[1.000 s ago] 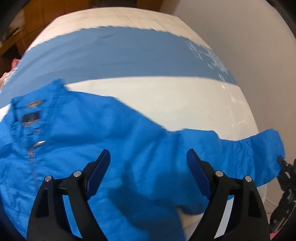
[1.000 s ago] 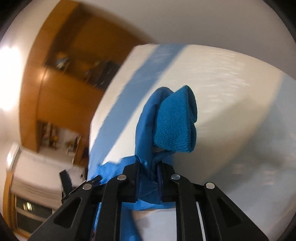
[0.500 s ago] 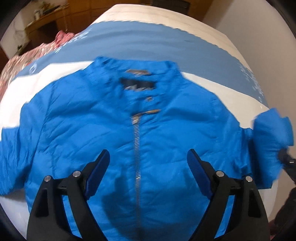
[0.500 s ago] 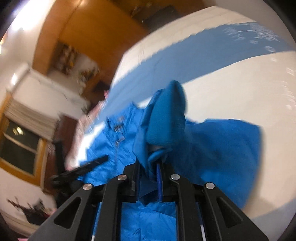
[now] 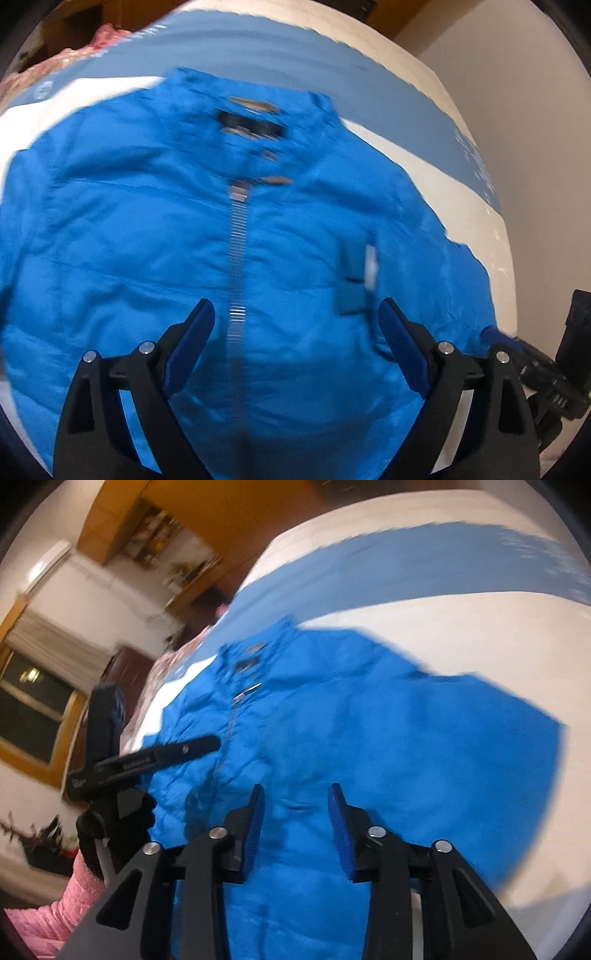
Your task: Fold large clothes
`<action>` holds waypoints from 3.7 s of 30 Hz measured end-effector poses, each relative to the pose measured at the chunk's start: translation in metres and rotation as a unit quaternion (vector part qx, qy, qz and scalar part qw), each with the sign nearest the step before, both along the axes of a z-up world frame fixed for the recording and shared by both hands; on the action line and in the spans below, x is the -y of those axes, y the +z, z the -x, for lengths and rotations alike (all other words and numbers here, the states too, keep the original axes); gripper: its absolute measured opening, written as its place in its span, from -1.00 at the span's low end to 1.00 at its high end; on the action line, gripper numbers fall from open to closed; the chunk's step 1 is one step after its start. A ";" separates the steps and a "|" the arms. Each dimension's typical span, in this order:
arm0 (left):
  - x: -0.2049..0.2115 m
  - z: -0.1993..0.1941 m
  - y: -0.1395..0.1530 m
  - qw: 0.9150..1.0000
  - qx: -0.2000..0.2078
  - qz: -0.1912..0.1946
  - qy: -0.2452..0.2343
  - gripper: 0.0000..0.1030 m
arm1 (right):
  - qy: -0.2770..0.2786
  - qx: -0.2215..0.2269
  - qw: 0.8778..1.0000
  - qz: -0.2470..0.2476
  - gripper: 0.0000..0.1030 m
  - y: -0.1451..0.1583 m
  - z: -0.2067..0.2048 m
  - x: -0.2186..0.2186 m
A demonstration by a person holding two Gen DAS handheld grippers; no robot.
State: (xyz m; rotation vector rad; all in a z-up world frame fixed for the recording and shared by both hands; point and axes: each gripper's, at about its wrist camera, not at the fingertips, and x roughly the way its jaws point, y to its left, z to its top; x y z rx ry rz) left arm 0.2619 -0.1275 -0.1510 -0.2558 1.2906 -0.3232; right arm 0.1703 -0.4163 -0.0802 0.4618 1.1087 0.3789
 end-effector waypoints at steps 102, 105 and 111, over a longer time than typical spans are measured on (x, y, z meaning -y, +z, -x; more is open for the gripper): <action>-0.538 0.200 -0.015 0.821 0.044 0.027 0.568 -0.65 | -0.036 -0.085 0.989 0.114 0.04 -0.049 -0.020 -0.089; -0.533 0.202 -0.003 0.822 0.071 0.035 0.564 -0.83 | -0.039 -0.081 0.989 0.114 0.04 -0.044 -0.017 -0.084; -0.481 0.192 0.066 0.850 0.169 0.023 0.499 -0.86 | -0.036 -0.054 0.991 0.115 0.04 -0.023 -0.010 -0.082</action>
